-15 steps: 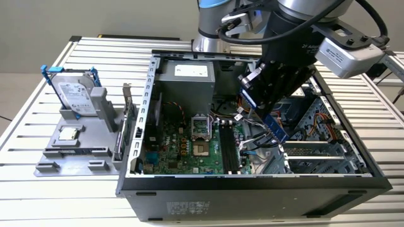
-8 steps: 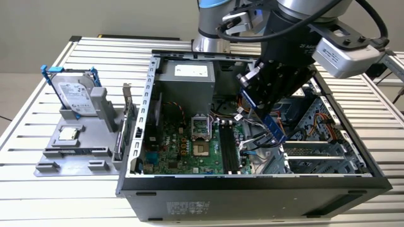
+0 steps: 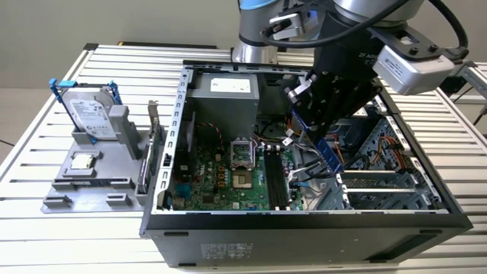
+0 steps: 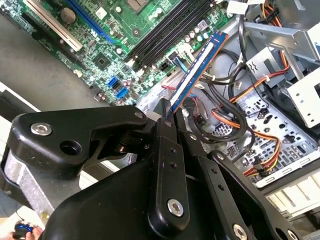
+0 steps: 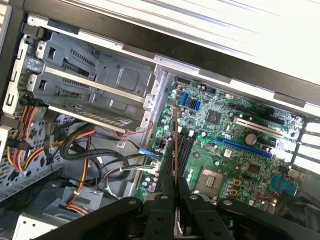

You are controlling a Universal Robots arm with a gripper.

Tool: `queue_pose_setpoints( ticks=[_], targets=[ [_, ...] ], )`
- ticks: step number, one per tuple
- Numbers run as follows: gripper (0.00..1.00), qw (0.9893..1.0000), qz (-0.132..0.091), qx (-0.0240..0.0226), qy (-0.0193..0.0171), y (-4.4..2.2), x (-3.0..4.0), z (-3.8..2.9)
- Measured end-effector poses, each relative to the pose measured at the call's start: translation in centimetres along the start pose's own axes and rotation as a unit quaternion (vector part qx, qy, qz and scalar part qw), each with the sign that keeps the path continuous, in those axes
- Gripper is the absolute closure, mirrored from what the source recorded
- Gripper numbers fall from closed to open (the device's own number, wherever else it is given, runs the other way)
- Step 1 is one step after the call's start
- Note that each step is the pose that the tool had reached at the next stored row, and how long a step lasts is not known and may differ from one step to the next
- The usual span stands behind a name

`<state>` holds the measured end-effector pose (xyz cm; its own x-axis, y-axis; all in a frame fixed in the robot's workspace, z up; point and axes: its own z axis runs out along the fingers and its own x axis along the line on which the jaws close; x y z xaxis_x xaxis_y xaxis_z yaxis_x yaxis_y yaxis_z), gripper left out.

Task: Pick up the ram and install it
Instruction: 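Insert the ram into the slot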

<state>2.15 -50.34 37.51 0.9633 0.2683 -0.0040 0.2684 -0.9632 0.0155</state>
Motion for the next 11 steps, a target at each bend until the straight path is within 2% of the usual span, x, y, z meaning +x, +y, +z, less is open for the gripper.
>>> queue_pose_setpoints(
  ticks=[11],
  targets=[
    [1.00,0.9996,0.030,0.0001,-0.0005,-0.01,-0.04,0.00]
  ],
)
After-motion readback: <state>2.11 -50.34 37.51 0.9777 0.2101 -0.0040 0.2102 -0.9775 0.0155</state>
